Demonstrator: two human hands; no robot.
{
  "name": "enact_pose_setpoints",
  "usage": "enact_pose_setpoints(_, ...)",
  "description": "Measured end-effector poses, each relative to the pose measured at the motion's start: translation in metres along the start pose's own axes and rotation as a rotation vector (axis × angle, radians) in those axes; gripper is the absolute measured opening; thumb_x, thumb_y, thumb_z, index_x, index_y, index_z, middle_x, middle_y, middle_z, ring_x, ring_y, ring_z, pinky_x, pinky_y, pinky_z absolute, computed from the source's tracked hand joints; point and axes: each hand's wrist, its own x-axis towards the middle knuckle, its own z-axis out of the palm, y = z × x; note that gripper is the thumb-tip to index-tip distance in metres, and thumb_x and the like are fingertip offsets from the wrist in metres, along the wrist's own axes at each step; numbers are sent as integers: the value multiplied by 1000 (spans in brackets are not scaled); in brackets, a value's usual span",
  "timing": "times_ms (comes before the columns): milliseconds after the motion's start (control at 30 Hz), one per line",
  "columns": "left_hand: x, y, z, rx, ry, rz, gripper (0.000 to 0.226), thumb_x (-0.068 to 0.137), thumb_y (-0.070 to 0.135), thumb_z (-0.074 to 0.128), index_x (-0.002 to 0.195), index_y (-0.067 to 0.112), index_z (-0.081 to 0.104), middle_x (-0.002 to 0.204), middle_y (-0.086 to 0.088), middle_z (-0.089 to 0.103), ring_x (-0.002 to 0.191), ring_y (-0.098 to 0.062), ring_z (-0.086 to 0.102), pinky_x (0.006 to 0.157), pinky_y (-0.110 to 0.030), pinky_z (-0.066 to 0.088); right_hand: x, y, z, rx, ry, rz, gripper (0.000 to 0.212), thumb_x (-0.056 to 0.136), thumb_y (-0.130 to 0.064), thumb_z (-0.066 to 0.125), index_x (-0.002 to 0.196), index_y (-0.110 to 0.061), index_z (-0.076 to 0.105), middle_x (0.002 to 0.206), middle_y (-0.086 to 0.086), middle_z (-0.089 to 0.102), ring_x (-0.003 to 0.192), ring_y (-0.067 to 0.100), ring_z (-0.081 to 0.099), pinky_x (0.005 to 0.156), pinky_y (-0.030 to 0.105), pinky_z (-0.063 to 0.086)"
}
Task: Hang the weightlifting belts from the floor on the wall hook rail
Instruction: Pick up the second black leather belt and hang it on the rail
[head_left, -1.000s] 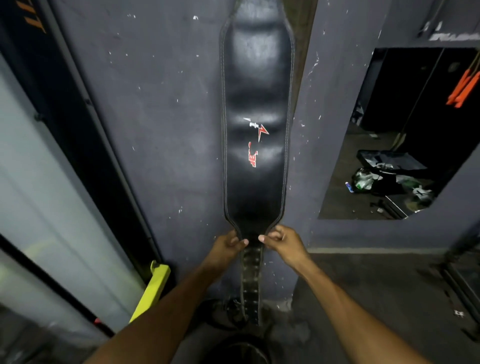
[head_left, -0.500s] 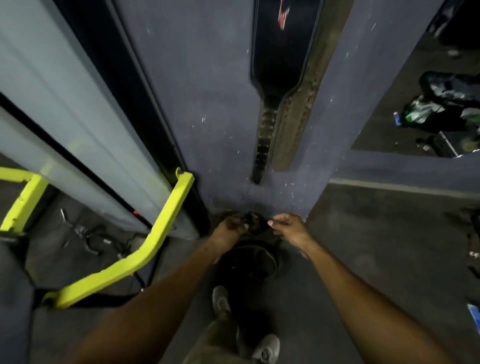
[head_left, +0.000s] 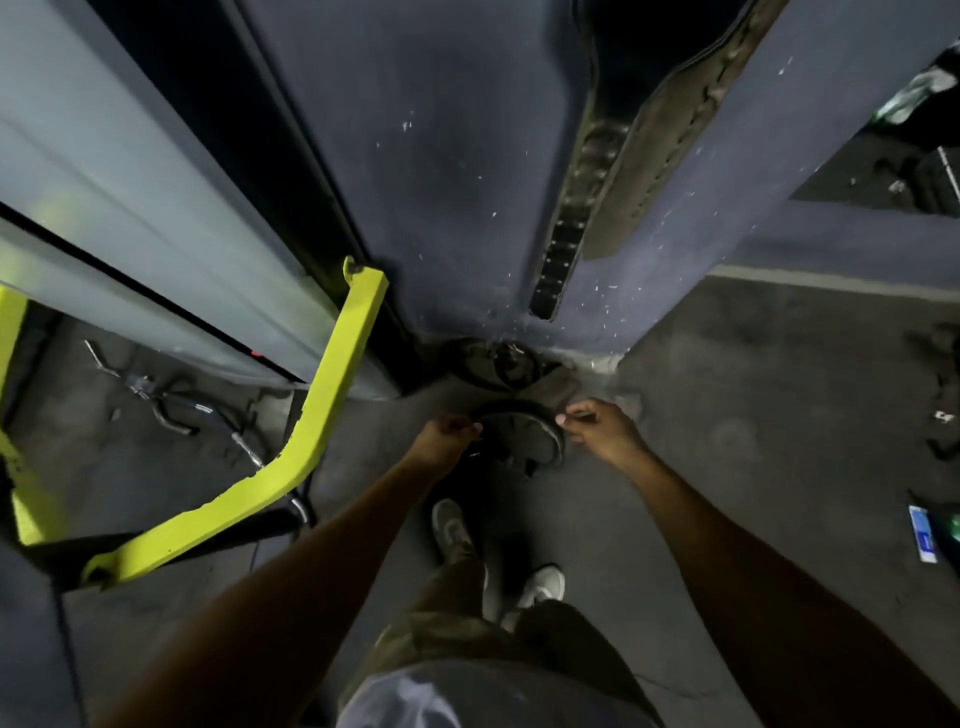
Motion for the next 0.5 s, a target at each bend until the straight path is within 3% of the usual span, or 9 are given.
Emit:
enact_pose_setpoints(100, 30, -17, -2, 9, -13, -106, 25, 78, 44, 75, 68, 22, 68, 71, -7, 63, 79, -26, 61, 74, -37, 45, 15, 8, 11, -106, 4, -6, 34, 93, -34, 78, 116, -9, 73, 103, 10, 76, 97, 26, 73, 94, 45, 59)
enact_pose_setpoints(233, 62, -40, 8, -37, -54, -204, 51, 53, 67, 70, 77, 22, 66, 85, -15, 64, 83, -29, 60, 75, -41, 46, 49, 28, 25, -108, -80, 74, 44, 91, -44, 77, 124, -15, 70, 122, 9, 74, 112, 27, 71, 100, 46, 56)
enact_pose_setpoints(333, 92, -63, 21, -75, -60, -257, 52, 52, 65, 72, 86, 25, 71, 99, -17, 69, 95, -33, 66, 90, -51, 55, 91, 53, 42, -121, -123, 120, 55, 82, -52, 77, 122, -15, 71, 122, 10, 75, 113, 28, 72, 100, 47, 55)
enact_pose_setpoints(400, 121, -80, 31, -78, -29, -288, 73, 54, 65, 74, 109, 16, 73, 114, -18, 72, 108, -35, 69, 100, -52, 55, 126, 73, 60, -96, -123, 132, 63, 74, -58, 76, 121, -15, 70, 118, 9, 75, 111, 29, 72, 103, 50, 55)
enact_pose_setpoints(433, 136, -89, 37, -70, -14, -318, 79, 58, 63, 74, 119, 13, 70, 118, -19, 72, 111, -35, 69, 99, -49, 56, 143, 81, 69, -90, -126, 127, 61, 77, -55, 78, 121, -14, 70, 117, 8, 75, 111, 28, 72, 103, 49, 55)
enact_pose_setpoints(500, 172, -110, 51, -39, 2, -358, 67, 72, 54, 75, 125, 13, 68, 121, -19, 71, 107, -30, 69, 87, -39, 56, 185, 103, 92, -118, -164, 112, 46, 89, -41, 78, 123, -10, 70, 113, 6, 74, 109, 22, 70, 101, 40, 55)
